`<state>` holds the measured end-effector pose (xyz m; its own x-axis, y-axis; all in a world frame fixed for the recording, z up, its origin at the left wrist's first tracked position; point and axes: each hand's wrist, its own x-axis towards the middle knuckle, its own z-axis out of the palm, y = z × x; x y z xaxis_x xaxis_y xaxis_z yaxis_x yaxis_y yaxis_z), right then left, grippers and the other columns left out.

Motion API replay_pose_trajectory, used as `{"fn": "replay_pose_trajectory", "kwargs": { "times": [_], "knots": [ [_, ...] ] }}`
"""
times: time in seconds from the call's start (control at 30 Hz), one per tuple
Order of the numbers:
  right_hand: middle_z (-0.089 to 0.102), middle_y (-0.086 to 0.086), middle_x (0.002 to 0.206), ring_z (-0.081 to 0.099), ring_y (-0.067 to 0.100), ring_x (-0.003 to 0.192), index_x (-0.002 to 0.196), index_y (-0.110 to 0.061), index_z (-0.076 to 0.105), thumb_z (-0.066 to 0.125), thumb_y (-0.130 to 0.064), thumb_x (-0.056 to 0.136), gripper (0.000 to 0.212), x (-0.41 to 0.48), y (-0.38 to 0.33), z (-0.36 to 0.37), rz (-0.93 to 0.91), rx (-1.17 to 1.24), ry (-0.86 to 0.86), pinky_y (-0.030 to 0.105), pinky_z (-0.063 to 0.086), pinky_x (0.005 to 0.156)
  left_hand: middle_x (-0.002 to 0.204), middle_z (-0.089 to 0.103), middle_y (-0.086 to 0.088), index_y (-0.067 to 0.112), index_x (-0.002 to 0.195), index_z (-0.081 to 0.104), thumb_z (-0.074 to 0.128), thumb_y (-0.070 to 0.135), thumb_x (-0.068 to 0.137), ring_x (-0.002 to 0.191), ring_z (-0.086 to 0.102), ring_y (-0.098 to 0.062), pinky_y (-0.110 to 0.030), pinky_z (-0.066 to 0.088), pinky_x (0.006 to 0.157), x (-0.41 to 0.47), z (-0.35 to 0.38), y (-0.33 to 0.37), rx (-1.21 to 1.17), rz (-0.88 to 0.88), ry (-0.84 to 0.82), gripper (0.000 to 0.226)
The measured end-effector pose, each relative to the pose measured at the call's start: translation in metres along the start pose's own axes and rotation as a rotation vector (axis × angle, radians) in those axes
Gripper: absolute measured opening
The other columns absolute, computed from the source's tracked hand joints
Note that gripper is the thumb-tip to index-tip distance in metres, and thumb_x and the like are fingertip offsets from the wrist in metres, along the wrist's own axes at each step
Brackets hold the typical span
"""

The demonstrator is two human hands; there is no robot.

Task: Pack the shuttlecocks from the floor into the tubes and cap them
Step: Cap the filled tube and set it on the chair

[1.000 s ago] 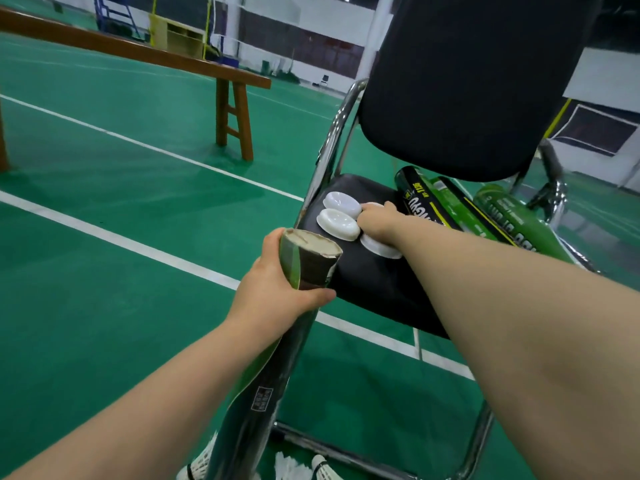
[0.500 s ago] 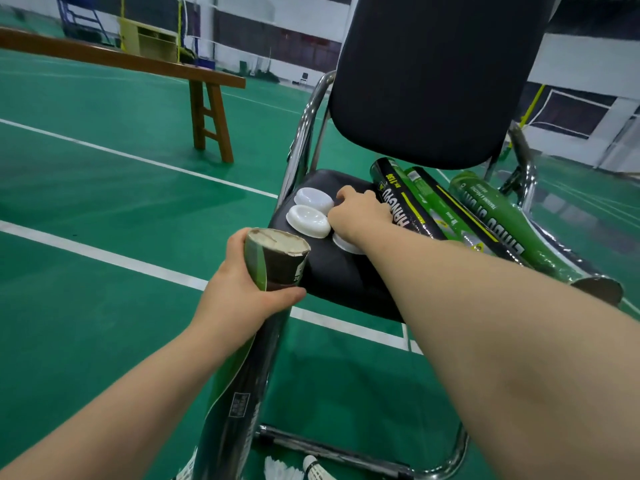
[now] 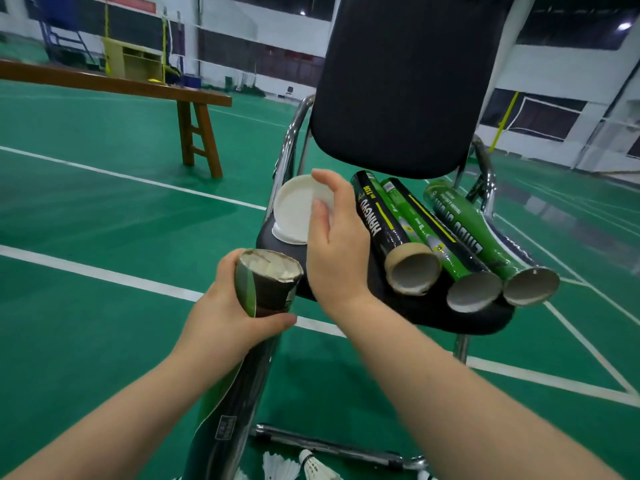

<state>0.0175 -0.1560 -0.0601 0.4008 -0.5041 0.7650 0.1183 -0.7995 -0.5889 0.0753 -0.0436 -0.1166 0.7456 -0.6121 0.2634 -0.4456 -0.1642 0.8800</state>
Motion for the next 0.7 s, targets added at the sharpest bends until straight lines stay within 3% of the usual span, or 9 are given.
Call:
{"fn": "replay_pose_trajectory", "kwargs": {
  "times": [0.07, 0.17, 0.23, 0.3, 0.43, 0.6, 0.7],
  "knots": [
    [0.052, -0.026, 0.095, 0.048, -0.011, 0.085, 0.115, -0.024, 0.052, 0.044, -0.012, 0.096, 0.024, -0.023, -0.015, -0.01, 0.069, 0.096, 0.003, 0.001, 0.035, 0.072, 0.093, 0.053, 0.019, 0.037, 0.128, 0.031, 0.084, 0.029, 0.061, 0.088, 0.051, -0.014, -0.02, 0.036, 0.064, -0.013, -0.005, 0.004, 0.011, 0.023, -0.004, 0.086],
    [0.061, -0.021, 0.086, 0.053, -0.004, 0.082, 0.092, -0.035, 0.059, 0.045, -0.014, 0.095, 0.025, -0.044, -0.034, -0.02, 0.294, 0.276, -0.016, 0.015, 0.043, 0.073, 0.09, 0.049, 0.029, 0.045, 0.116, 0.029, 0.084, 0.026, 0.062, 0.08, 0.05, 0.004, -0.004, 0.033, 0.061, -0.037, -0.012, 0.014, -0.024, 0.044, -0.016, 0.08],
    [0.062, -0.018, 0.081, 0.054, -0.005, 0.076, 0.089, -0.028, 0.063, 0.048, -0.013, 0.094, 0.022, -0.054, -0.05, -0.024, 0.448, 0.327, -0.055, 0.015, 0.044, 0.071, 0.091, 0.05, 0.029, 0.048, 0.112, 0.026, 0.084, 0.025, 0.061, 0.081, 0.048, 0.01, -0.003, 0.035, 0.063, -0.053, -0.016, 0.021, -0.041, 0.06, -0.026, 0.08],
    [0.062, -0.015, 0.079, 0.053, -0.003, 0.071, 0.092, -0.022, 0.066, 0.05, -0.013, 0.093, 0.018, -0.061, -0.066, -0.029, 0.561, 0.38, -0.074, 0.011, 0.044, 0.065, 0.093, 0.052, 0.027, 0.049, 0.112, 0.027, 0.084, 0.024, 0.06, 0.084, 0.052, 0.004, -0.005, 0.036, 0.066, -0.068, -0.02, 0.028, -0.061, 0.067, -0.033, 0.081],
    [0.066, 0.001, 0.086, 0.056, 0.011, 0.077, 0.095, -0.012, 0.067, 0.051, -0.01, 0.091, 0.016, -0.074, -0.092, -0.045, 0.721, 0.41, -0.125, 0.02, 0.045, 0.064, 0.095, 0.056, 0.023, 0.059, 0.104, 0.027, 0.083, 0.025, 0.061, 0.087, 0.055, 0.002, -0.004, 0.039, 0.066, -0.102, -0.034, 0.038, -0.063, 0.094, -0.109, 0.078],
    [0.067, 0.001, 0.084, 0.058, 0.015, 0.082, 0.081, -0.019, 0.066, 0.055, -0.008, 0.087, 0.017, -0.103, -0.114, -0.069, 0.741, 0.262, -0.163, 0.026, 0.046, 0.068, 0.099, 0.056, 0.026, 0.067, 0.103, 0.024, 0.084, 0.026, 0.061, 0.093, 0.053, 0.008, -0.008, 0.042, 0.074, -0.146, -0.039, 0.043, -0.014, 0.15, -0.211, 0.084],
    [0.066, -0.003, 0.08, 0.058, 0.012, 0.079, 0.079, -0.021, 0.067, 0.057, -0.008, 0.086, 0.018, -0.127, -0.127, -0.084, 0.74, 0.231, -0.234, 0.023, 0.046, 0.065, 0.098, 0.054, 0.03, 0.073, 0.1, 0.021, 0.083, 0.026, 0.06, 0.092, 0.051, 0.014, -0.003, 0.04, 0.068, -0.167, -0.038, 0.042, -0.01, 0.164, -0.223, 0.087]
  ]
}}
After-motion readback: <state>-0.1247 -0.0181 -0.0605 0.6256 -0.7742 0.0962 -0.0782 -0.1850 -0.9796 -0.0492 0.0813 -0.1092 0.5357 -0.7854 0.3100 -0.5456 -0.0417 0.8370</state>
